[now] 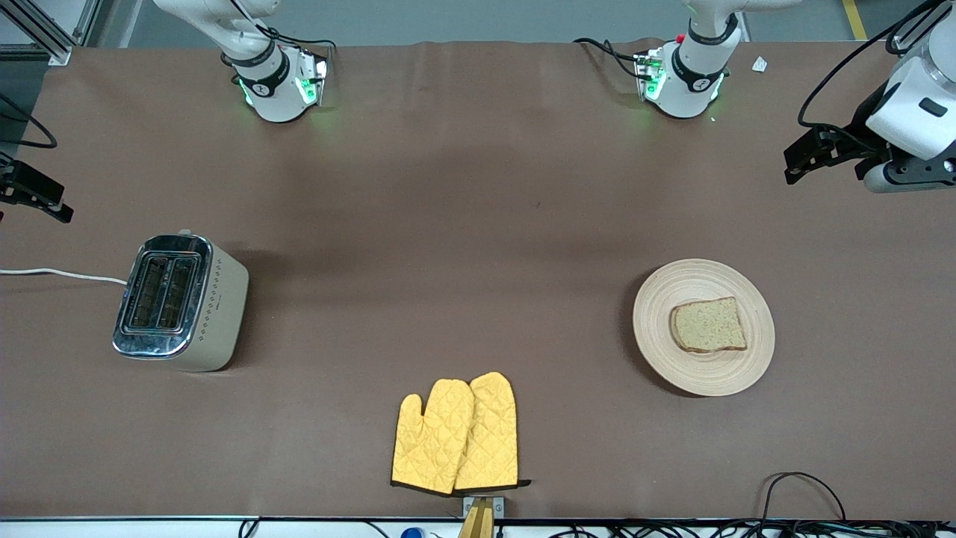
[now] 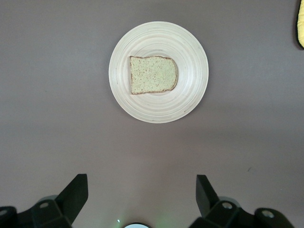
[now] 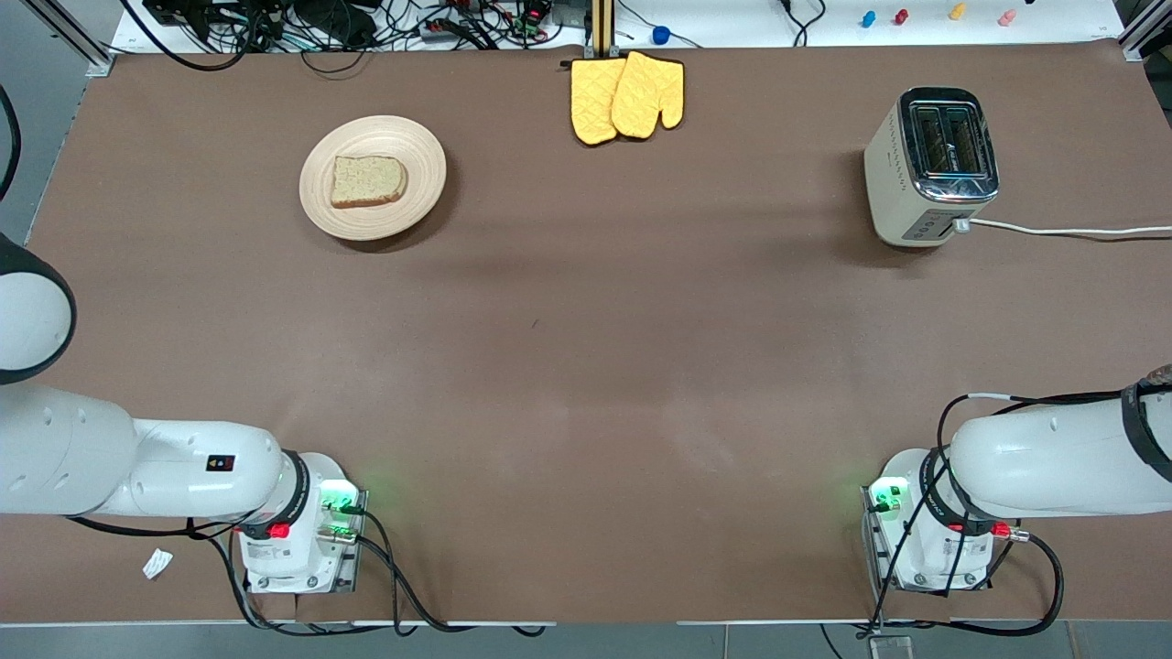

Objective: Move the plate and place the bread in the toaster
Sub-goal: 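Move the left gripper down toward the wooden plate's rim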

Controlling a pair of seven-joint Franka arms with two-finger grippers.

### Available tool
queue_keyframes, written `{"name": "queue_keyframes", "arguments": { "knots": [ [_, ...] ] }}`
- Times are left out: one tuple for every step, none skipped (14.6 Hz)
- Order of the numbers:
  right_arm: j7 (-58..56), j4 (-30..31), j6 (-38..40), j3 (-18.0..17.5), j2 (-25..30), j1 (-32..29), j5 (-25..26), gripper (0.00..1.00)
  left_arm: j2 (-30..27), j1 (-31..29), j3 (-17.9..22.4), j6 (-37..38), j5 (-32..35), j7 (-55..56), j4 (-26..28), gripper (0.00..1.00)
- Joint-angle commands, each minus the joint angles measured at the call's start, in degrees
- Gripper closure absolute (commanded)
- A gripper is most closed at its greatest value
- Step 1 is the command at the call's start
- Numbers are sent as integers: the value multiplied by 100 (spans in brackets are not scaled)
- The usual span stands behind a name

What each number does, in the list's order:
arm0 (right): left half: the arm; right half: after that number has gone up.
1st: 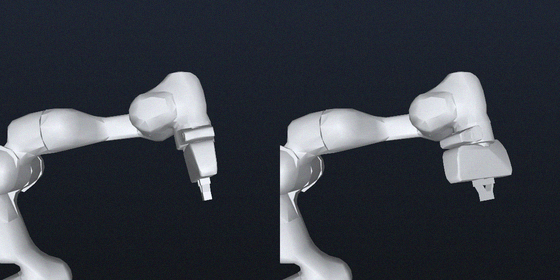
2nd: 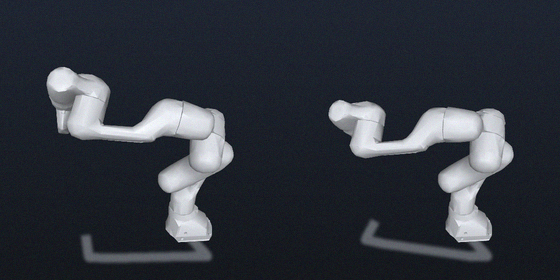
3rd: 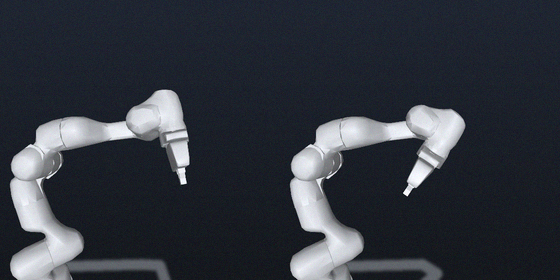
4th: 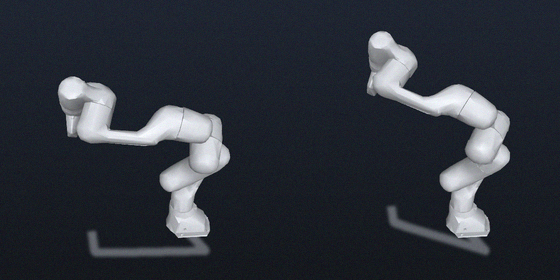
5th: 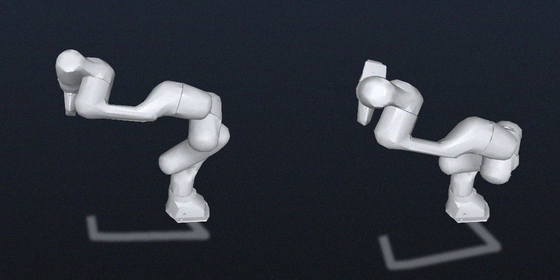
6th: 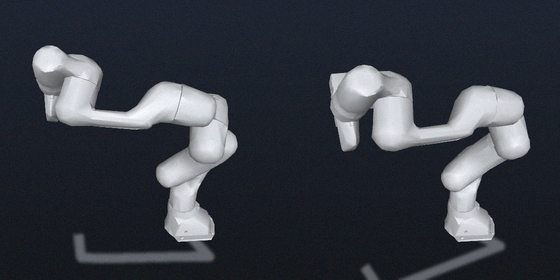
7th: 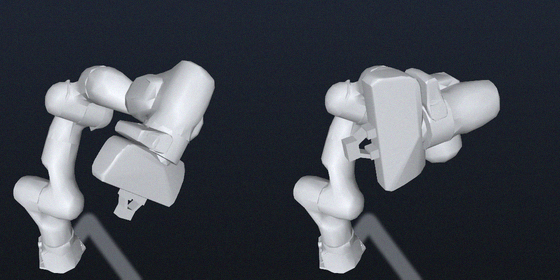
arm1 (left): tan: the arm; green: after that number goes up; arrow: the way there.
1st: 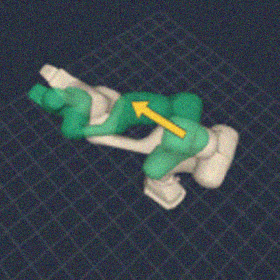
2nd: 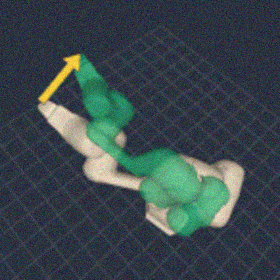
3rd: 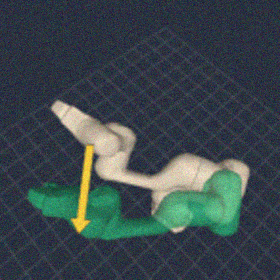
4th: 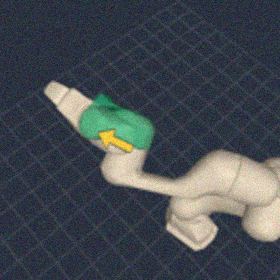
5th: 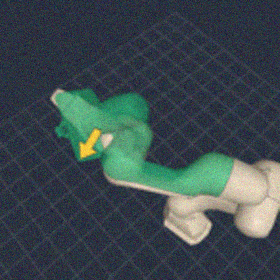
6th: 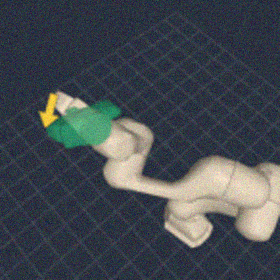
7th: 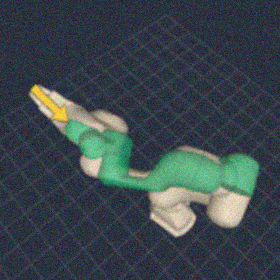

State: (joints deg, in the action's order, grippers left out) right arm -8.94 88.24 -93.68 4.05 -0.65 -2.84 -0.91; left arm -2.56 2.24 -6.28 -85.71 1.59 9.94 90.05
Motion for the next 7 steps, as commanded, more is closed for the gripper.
{"name": "queue_keyframes", "arguments": {
  "knots": [
    [-12,106,-10,-45,100,3,73,0,89,-5,4,99,8,-71,-180,0],
    [-12,123,-19,-45,109,3,73,0,89,-13,4,99,8,-71,-189,0],
    [-12,236,-71,-54,162,12,73,0,89,-13,4,99,0,-71,-189,0],
    [-12,298,-72,-54,223,12,73,0,97,-22,4,99,8,-71,-181,0],
    [-3,325,-63,-54,250,20,73,0,115,-22,4,99,8,-115,-180,0],
    [23,343,-72,-54,267,64,82,0,185,-48,4,99,8,-228,-180,0],
    [41,343,-63,-54,268,64,82,0,212,-109,4,99,0,-386,-180,0]
  ]
}}
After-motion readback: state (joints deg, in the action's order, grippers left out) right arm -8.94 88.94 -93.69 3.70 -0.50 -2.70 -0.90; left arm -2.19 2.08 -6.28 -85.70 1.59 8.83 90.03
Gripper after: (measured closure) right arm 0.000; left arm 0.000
